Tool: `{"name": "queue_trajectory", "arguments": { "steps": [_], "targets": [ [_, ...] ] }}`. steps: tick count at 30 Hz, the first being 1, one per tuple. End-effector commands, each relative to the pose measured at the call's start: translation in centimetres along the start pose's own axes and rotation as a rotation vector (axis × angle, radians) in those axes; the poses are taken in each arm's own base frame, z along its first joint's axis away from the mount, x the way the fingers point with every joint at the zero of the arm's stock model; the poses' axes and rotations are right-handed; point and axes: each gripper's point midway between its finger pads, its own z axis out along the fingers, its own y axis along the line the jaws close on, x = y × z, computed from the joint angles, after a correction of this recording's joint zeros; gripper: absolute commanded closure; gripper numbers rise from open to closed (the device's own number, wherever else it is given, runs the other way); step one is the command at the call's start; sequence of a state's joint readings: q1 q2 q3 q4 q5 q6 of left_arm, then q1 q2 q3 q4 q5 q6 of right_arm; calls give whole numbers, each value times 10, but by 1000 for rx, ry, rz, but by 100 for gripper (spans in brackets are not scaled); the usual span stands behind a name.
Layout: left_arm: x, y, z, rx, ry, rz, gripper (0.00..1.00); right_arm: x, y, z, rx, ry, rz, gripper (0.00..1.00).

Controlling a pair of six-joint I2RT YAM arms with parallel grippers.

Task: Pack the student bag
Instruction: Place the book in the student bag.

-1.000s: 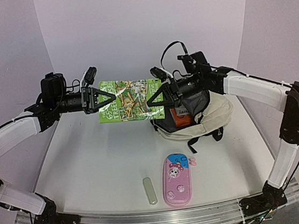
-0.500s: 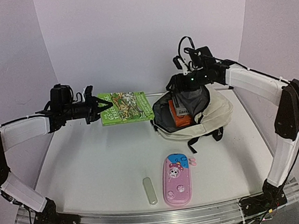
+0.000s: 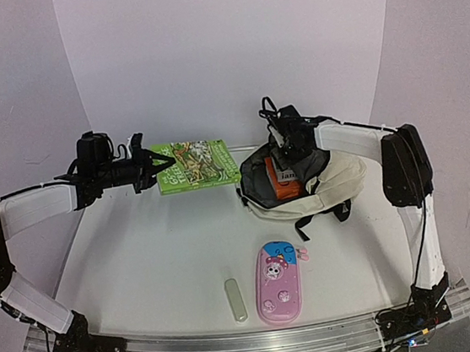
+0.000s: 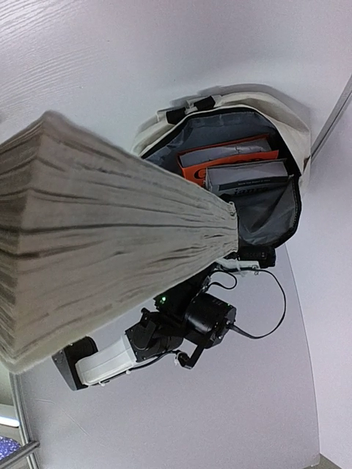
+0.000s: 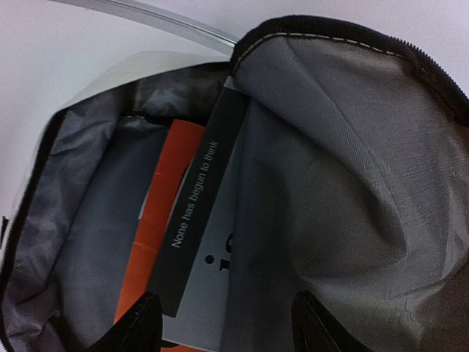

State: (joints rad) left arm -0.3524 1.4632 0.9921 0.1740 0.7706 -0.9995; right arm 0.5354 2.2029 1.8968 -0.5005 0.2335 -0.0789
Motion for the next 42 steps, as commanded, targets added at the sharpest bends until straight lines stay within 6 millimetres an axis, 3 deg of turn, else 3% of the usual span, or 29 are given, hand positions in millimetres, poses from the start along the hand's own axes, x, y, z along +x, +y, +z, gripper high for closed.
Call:
{"name": "queue_trajectory", "arguments": {
  "steps": [1,4,7,12,20,26,33,42],
  "targets": [
    [-12,-45,-18,92,-66,121,100,-15,-20,3,146,-22,-41,40],
    [-12,-46,-19,92,-71,122,100,-8,-24,16,192,3,-63,43],
    [-12,-48,-20,93,-74,127,100,-2,-31,25,219,23,-71,55],
    [-13,-48,-21,93,-79,132,100,8,-27,27,172,60,-67,99],
    [-8,-39,-15,106,-42,109,100,3,12,-18,-126,14,-3,100],
    [-5,-36,-2,153,7,95,100,-20,13,-54,-204,-58,46,100],
    [-3,-34,33,216,66,87,100,-39,16,-67,-259,-102,99,100],
    [-2,-25,94,321,146,35,100,-43,20,-77,-312,-111,147,100]
  ]
}}
